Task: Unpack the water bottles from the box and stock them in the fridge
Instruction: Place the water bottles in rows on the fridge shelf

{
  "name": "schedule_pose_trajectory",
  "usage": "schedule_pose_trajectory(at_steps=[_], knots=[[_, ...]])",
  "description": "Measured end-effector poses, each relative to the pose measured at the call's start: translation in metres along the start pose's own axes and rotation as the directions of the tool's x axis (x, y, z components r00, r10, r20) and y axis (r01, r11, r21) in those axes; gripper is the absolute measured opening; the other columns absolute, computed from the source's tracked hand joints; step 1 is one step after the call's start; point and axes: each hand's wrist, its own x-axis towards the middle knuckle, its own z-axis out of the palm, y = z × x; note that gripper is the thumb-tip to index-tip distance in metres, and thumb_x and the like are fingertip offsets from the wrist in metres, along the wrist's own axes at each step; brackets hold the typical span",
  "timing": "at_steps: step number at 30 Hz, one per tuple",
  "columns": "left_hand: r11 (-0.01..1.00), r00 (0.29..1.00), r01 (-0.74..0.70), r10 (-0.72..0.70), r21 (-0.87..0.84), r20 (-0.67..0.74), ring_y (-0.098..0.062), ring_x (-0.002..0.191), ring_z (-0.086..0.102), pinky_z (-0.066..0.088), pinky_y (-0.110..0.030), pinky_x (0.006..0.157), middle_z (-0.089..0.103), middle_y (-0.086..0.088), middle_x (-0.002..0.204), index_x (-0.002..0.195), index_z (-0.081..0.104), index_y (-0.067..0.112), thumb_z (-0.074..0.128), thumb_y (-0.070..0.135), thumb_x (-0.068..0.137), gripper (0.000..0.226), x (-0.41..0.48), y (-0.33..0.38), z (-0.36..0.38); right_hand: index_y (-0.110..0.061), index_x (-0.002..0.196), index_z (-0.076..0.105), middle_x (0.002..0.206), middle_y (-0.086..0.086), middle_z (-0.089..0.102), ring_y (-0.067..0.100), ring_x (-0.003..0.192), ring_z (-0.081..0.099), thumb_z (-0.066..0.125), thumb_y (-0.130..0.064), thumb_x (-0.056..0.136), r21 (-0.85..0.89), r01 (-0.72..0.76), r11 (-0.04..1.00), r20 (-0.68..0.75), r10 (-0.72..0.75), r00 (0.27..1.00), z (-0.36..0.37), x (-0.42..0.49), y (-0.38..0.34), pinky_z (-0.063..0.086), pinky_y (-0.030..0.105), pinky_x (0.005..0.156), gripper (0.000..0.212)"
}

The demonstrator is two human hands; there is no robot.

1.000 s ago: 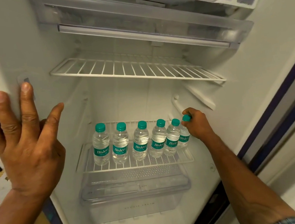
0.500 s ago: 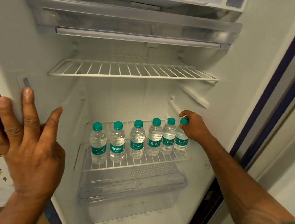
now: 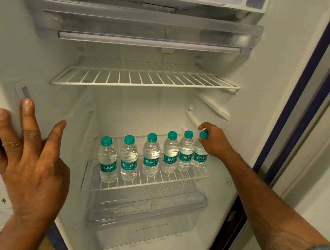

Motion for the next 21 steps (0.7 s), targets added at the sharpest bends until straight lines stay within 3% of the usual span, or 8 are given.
schedule_pose_trajectory(at_steps=[8, 12, 15, 21], knots=[[1.000, 0.999, 0.002, -0.003, -0.013, -0.032, -0.048, 0.157, 0.007, 0.028, -0.076, 0.114, -0.004, -0.007, 0.175, 0.157, 0.041, 0.010, 0.016, 0.015, 0.111, 0.053, -0.001, 0.002, 0.002, -0.017, 0.130, 0.052, 0.132, 0.012, 0.056, 0.017, 0.100, 0.052, 0.064, -0.005, 0.092, -0.018, 0.004, 1.000, 0.036, -0.003, 0.999, -0.006, -0.002, 0.001, 0.045, 0.025, 0.089, 0.042], [0.999, 0.999, 0.032, -0.031, 0.024, -0.045, -0.051, 0.155, 0.015, 0.033, -0.076, 0.110, -0.004, -0.005, 0.175, 0.157, 0.043, 0.013, 0.017, 0.016, 0.112, 0.052, -0.002, 0.004, 0.001, -0.017, 0.132, 0.051, 0.135, 0.011, 0.055, 0.026, 0.114, 0.057, 0.063, -0.008, 0.093, -0.007, -0.015, 1.000, 0.047, 0.015, 0.999, -0.006, -0.005, -0.002, 0.047, 0.031, 0.097, 0.041], [0.997, 0.998, 0.054, -0.052, 0.063, -0.037, -0.056, 0.151, 0.022, 0.032, -0.077, 0.110, -0.004, -0.005, 0.175, 0.157, 0.042, 0.015, 0.017, 0.016, 0.111, 0.053, -0.005, 0.006, 0.000, -0.017, 0.131, 0.052, 0.135, 0.010, 0.055, 0.027, 0.115, 0.057, 0.063, -0.008, 0.093, 0.006, -0.014, 1.000, 0.044, 0.013, 0.999, -0.004, -0.006, -0.003, 0.047, 0.031, 0.098, 0.041], [0.994, 0.998, 0.012, -0.005, 0.111, -0.063, -0.044, 0.158, -0.004, 0.022, -0.076, 0.116, 0.005, -0.014, 0.174, 0.156, 0.043, 0.010, 0.027, 0.007, 0.110, 0.049, -0.010, 0.009, -0.003, -0.017, 0.132, 0.052, 0.134, 0.010, 0.055, 0.025, 0.111, 0.056, 0.062, -0.006, 0.094, 0.010, -0.020, 1.000, 0.039, 0.020, 0.999, -0.004, -0.008, -0.002, 0.048, 0.030, 0.095, 0.041]])
